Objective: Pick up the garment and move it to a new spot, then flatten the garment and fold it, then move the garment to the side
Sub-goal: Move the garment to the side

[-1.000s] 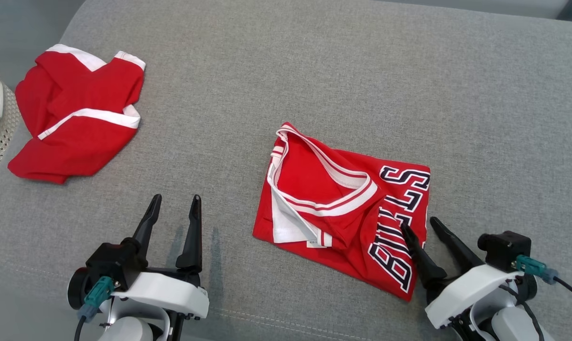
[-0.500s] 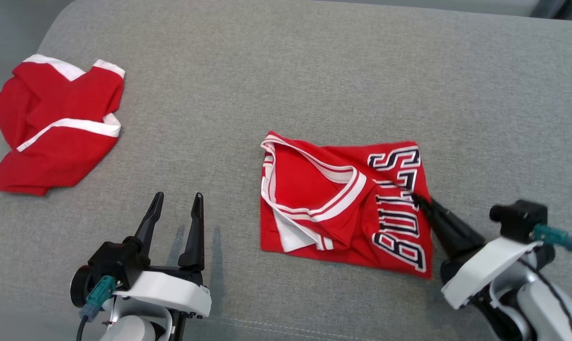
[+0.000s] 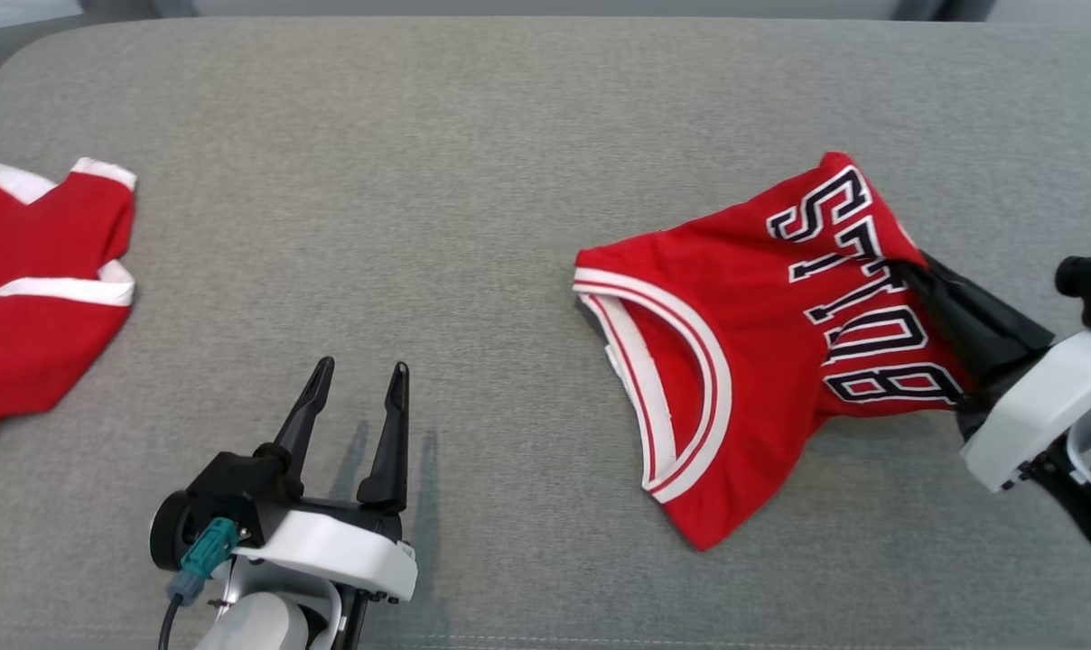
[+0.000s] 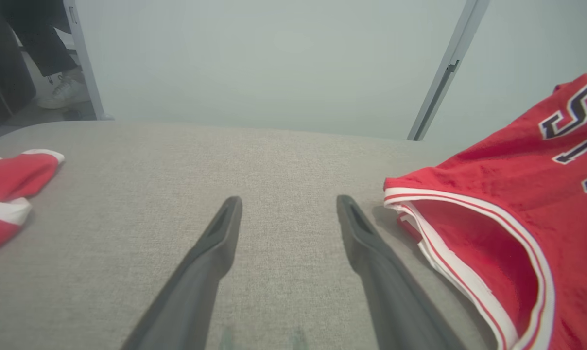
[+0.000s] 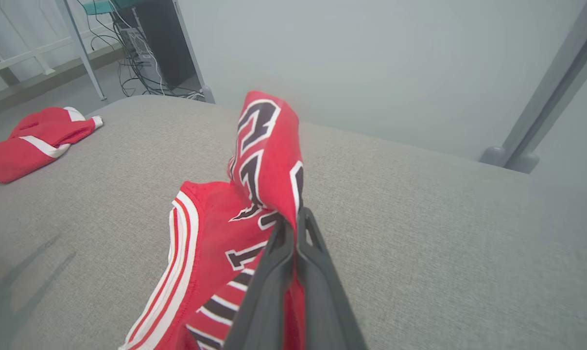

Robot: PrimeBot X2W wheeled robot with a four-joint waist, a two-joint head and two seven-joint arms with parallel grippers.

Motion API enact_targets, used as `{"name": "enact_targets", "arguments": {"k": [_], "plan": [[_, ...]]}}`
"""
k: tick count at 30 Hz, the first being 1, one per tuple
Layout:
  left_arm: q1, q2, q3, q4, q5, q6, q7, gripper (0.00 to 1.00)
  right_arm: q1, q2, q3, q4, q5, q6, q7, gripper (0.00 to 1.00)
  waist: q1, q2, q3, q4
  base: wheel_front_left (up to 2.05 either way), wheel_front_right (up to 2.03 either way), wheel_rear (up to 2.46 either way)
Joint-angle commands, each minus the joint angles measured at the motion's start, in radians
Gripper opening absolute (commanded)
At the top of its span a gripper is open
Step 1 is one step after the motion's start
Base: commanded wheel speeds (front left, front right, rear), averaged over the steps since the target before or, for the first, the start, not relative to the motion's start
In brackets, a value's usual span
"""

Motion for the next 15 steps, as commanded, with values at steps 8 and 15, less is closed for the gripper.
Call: {"name": "enact_targets", "arguments": {"k": [8,15], "plan": [[-0.064,0.046,0.038,-0.045,0.028,-0.001,0.001,1.0,-0.019,-0.093,-0.073,0.042,-0.003,0.001,0.017,0.0,0.0,0.0,0.025,-0.126,0.0,0.0,0.0],[-0.109,0.117,0.051,-0.117,0.061,0.013,0.058,1.0,-0.116,-0.129,-0.096,0.226,-0.061,0.001,-0.066,0.0,0.0,0.0,0.121,-0.241,0.0,0.0,0.0]]}}
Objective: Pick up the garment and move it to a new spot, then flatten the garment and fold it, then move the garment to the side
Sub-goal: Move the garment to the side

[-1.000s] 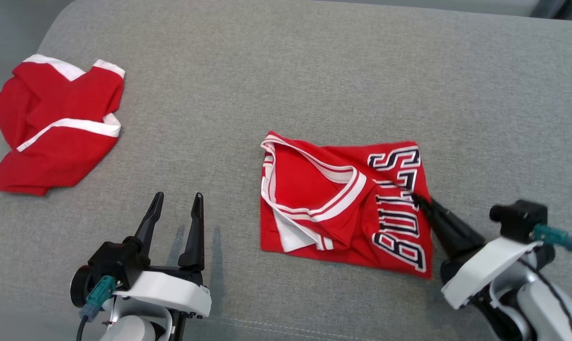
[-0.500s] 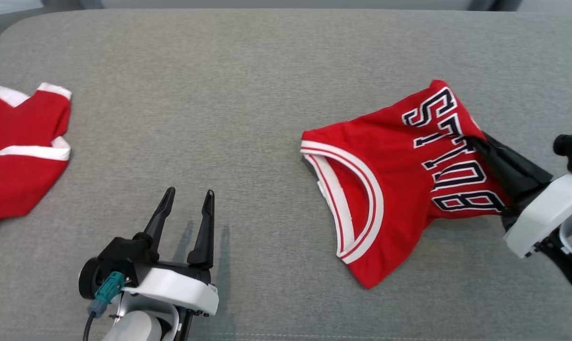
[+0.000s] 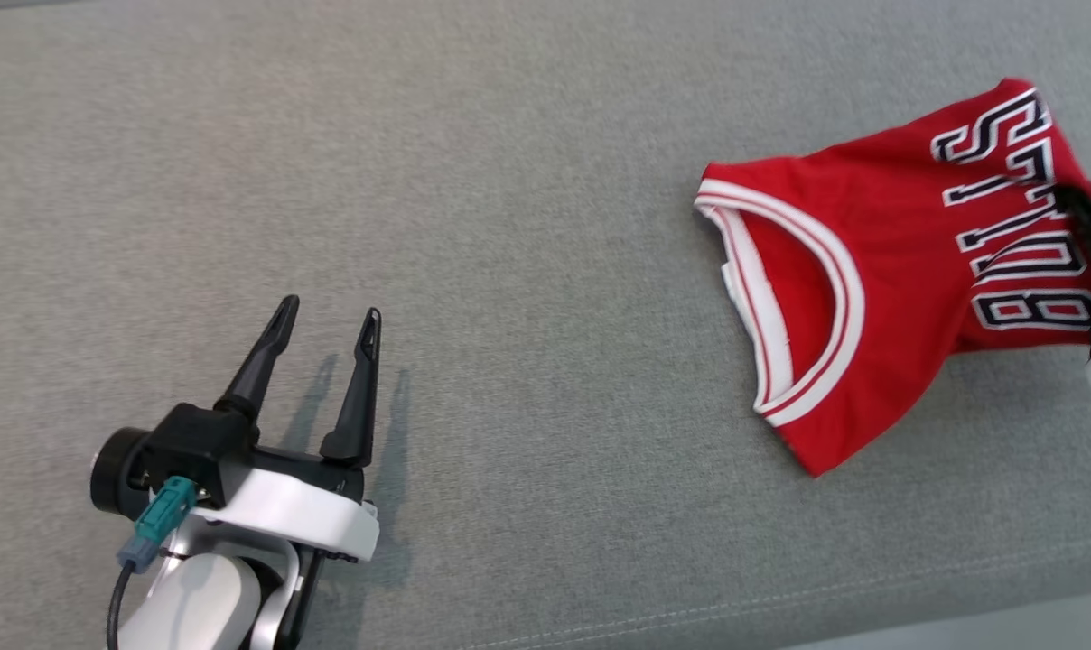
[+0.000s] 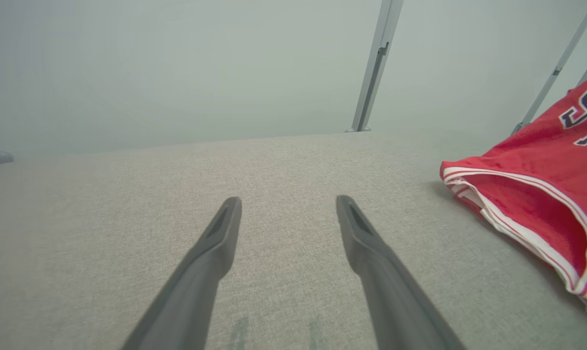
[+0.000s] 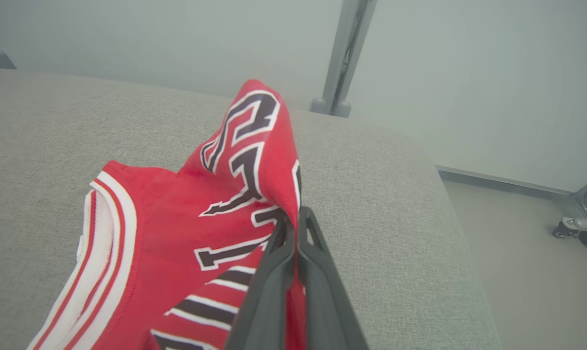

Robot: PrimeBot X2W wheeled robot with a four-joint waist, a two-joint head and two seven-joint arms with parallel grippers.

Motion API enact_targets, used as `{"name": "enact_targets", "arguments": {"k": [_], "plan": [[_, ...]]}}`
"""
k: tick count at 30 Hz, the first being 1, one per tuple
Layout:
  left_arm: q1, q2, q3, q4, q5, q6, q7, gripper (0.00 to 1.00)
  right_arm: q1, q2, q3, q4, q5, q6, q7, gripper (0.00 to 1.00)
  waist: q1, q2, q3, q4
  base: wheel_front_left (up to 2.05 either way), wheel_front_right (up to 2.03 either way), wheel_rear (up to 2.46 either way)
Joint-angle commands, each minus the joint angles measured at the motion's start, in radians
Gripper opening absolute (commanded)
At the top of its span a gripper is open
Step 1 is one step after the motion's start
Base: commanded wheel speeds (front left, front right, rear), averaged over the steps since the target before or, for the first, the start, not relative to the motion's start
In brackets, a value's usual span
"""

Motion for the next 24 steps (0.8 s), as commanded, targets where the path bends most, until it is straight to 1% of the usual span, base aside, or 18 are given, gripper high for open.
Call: {"name": "enact_targets", "arguments": {"k": [1,3,7,12,16,19,20,21,22,24], "plan": [[-0.044,0.036,0.042,-0.038,0.016,0.009,0.009,1.0,-0.029,-0.034,-0.001,0.004,-0.015,0.0,-0.039,0.0,0.0,-0.0001,0.057,-0.051,0.0,0.0,0.0],[-0.055,0.056,0.046,-0.061,0.025,0.014,0.029,1.0,-0.067,-0.028,-0.008,0.071,-0.035,0.0,-0.078,0.0,0.0,-0.0001,0.088,-0.069,0.0,0.0,0.0],[-0.078,0.098,0.052,-0.115,0.049,0.023,0.068,1.0,-0.146,-0.009,-0.035,0.217,-0.111,0.0,-0.155,0.0,0.0,-0.0001,0.154,-0.096,0.0,0.0,0.0],[-0.115,0.137,0.05,-0.19,0.081,0.03,0.118,1.0,-0.237,0.042,-0.088,0.377,-0.208,0.0,-0.244,0.0,0.0,-0.0001,0.23,-0.122,0.0,0.0,0.0],[-0.14,0.16,0.046,-0.235,0.1,0.031,0.152,1.0,-0.298,0.09,-0.099,0.479,-0.254,0.0,-0.296,0.0,0.0,-0.0001,0.27,-0.141,0.0,0.0,0.0],[-0.158,0.168,0.04,-0.258,0.112,0.029,0.168,1.0,-0.343,0.113,-0.115,0.557,-0.281,0.0,-0.329,0.0,0.0,-0.0001,0.285,-0.147,0.0,0.0,0.0],[-0.163,0.169,0.036,-0.265,0.115,0.028,0.172,1.0,-0.356,0.119,-0.119,0.577,-0.29,0.0,-0.347,0.15,0.0,-0.0001,0.287,-0.148,0.0,0.0,0.0],[-0.168,0.169,0.033,-0.269,0.118,0.027,0.176,1.0,-0.367,0.13,-0.126,0.596,-0.286,0.0,-0.365,0.79,0.0,-0.0001,0.288,-0.148,0.0,0.0,0.0],[-0.172,0.168,0.03,-0.271,0.12,0.026,0.178,1.0,-0.376,0.136,-0.127,0.611,-0.291,0.0,-0.38,1.0,0.0,-0.0001,0.287,-0.149,0.0,0.0,0.0],[-0.175,0.166,0.026,-0.272,0.122,0.027,0.18,1.0,-0.386,0.15,-0.127,0.634,-0.29,0.0,-0.404,1.0,0.0,-0.0001,0.279,-0.151,0.0,0.0,0.0]]}}
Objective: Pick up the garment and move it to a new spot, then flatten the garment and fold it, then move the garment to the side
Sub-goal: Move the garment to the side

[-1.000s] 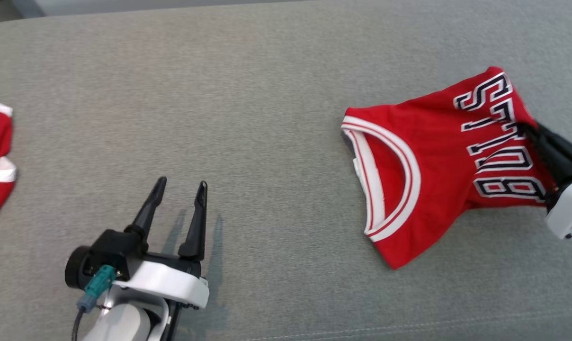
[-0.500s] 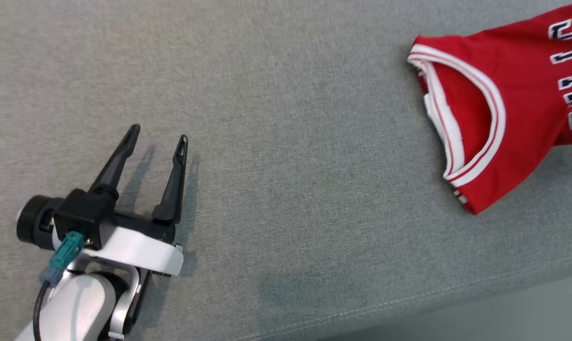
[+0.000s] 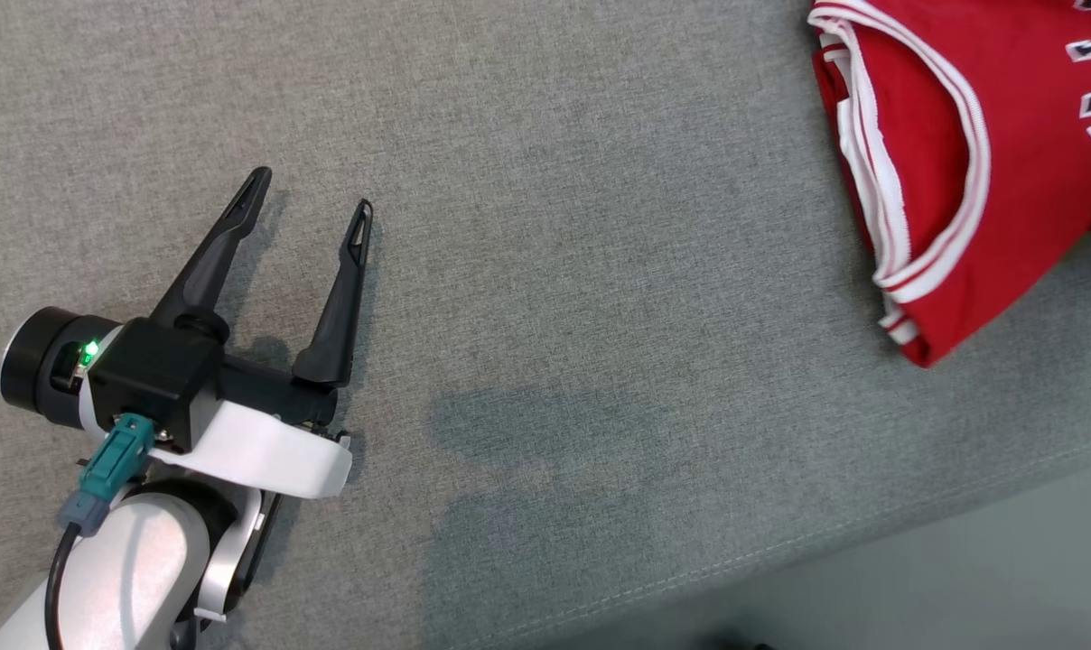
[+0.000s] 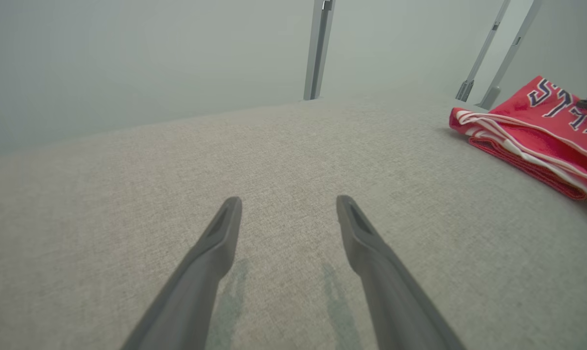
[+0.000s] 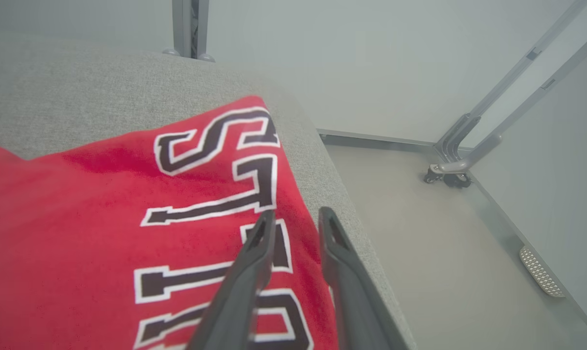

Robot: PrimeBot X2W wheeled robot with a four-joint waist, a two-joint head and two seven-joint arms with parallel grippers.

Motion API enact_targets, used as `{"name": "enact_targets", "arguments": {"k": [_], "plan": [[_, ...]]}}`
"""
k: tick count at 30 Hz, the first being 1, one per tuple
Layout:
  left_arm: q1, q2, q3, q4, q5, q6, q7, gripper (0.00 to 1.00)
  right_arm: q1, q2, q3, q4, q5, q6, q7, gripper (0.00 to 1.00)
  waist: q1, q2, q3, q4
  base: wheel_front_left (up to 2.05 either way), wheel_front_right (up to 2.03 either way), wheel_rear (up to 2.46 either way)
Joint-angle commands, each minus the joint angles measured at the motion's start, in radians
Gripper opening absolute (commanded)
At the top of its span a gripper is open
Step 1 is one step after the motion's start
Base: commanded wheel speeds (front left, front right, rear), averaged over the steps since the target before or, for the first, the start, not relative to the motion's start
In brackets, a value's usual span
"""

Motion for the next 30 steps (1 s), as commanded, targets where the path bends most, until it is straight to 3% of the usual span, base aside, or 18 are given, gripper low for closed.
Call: {"name": "enact_targets", "arguments": {"k": [1,5,10,19,30], "plan": [[-0.029,0.024,0.031,-0.032,0.009,0.003,-0.001,1.0,0.007,-0.022,0.007,-0.003,-0.008,0.0,-0.025,1.0,0.0,0.0,-0.012,-0.002,0.0,0.0,0.0],[-0.017,0.015,0.028,-0.022,0.0,0.006,-0.008,1.0,0.022,-0.016,0.009,-0.014,0.01,0.0,-0.057,1.0,0.0,0.0,-0.048,0.0,0.0,0.0,0.0],[0.01,0.003,0.028,0.003,-0.014,0.013,-0.031,1.0,0.064,-0.008,0.005,-0.128,0.025,0.0,-0.066,1.0,0.0,0.0,-0.1,0.018,0.0,0.0,0.0],[0.103,-0.028,0.066,0.067,-0.068,0.041,-0.12,1.0,0.349,0.104,-0.053,-0.598,-0.014,0.0,-0.067,1.0,0.0,0.0,-0.235,0.14,0.0,0.0,0.0],[0.198,-0.056,0.095,0.129,-0.128,0.044,-0.191,1.0,0.658,0.238,-0.064,-0.866,-0.102,0.0,-0.017,1.0,0.0,0.0,-0.366,0.279,0.0,0.0,0.0]]}}
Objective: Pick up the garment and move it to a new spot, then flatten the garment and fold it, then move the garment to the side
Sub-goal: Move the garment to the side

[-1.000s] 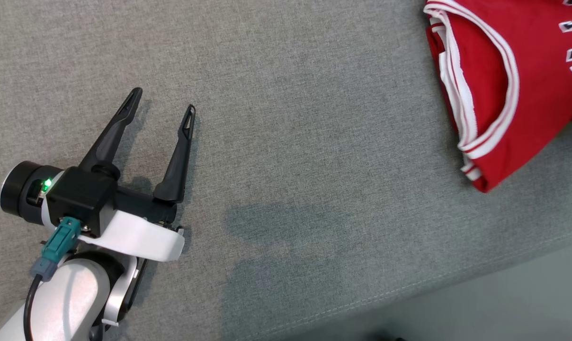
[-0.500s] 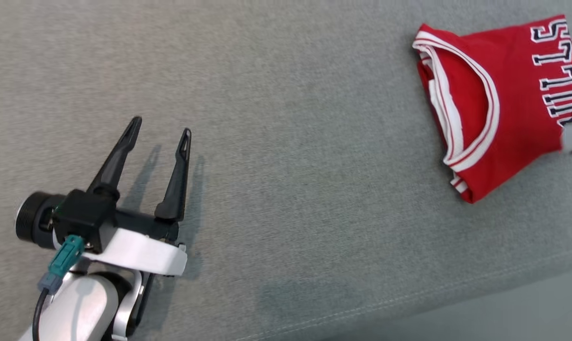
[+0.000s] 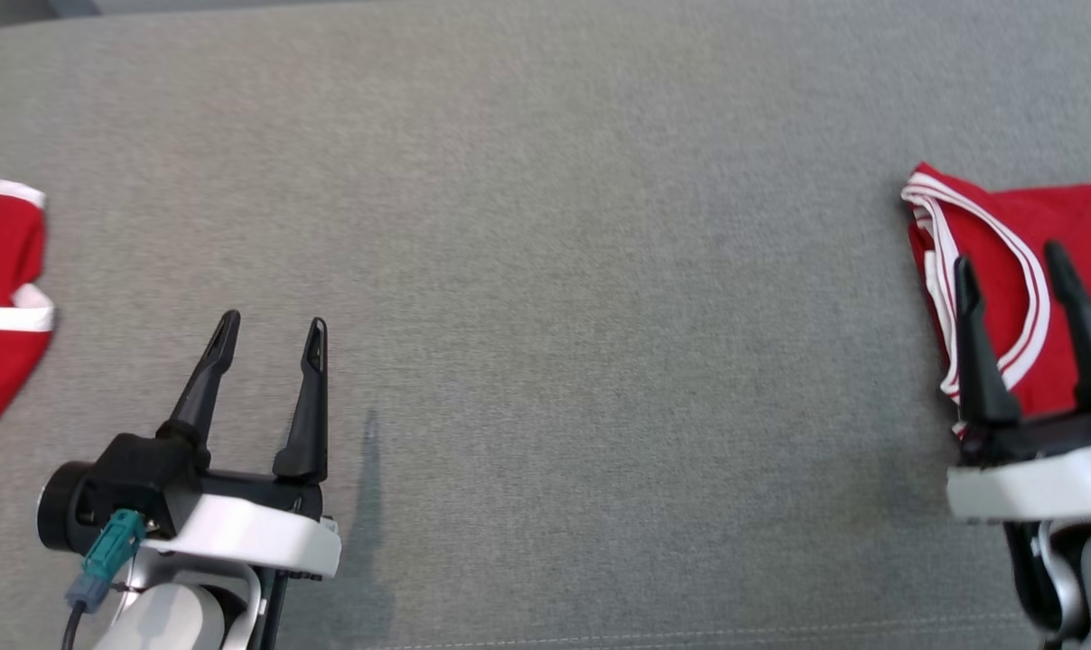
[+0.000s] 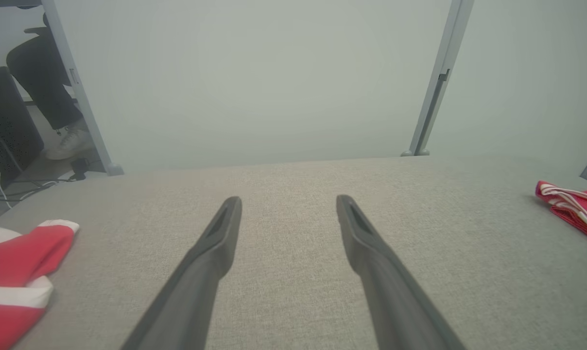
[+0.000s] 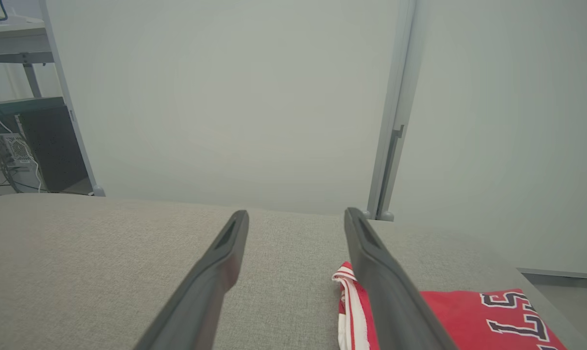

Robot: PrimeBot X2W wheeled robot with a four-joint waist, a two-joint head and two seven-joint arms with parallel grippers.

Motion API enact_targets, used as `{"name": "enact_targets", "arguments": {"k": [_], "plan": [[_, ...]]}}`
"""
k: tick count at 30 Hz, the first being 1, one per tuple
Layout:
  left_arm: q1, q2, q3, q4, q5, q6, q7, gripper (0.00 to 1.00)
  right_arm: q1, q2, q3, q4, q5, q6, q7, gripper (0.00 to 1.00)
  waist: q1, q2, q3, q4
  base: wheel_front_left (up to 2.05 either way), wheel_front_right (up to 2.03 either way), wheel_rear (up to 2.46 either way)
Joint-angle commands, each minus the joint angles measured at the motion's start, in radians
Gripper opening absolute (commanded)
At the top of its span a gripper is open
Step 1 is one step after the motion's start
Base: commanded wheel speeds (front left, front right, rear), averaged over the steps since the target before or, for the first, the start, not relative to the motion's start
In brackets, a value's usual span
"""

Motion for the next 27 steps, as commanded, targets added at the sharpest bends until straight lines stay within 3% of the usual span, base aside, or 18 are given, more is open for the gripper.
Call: {"name": "enact_targets", "arguments": {"k": [1,17,27], "plan": [[-0.001,0.015,0.039,-0.01,-0.008,-0.004,-0.013,1.0,0.048,0.004,0.014,-0.045,-0.014,0.0,0.008,1.0,-0.0001,0.0,-0.058,0.051,0.0,0.0,0.0],[0.108,0.012,0.033,0.068,-0.066,-0.024,-0.021,1.0,0.315,0.1,-0.04,-0.098,-0.046,0.0,0.008,1.0,-0.0001,0.0,-0.204,0.05,0.0,0.0,0.0],[0.134,0.024,0.038,0.08,-0.079,-0.017,-0.014,1.0,0.373,0.118,-0.049,-0.113,-0.042,0.0,0.024,1.0,-0.0001,0.0,-0.241,0.053,0.0,0.0,0.0]]}}
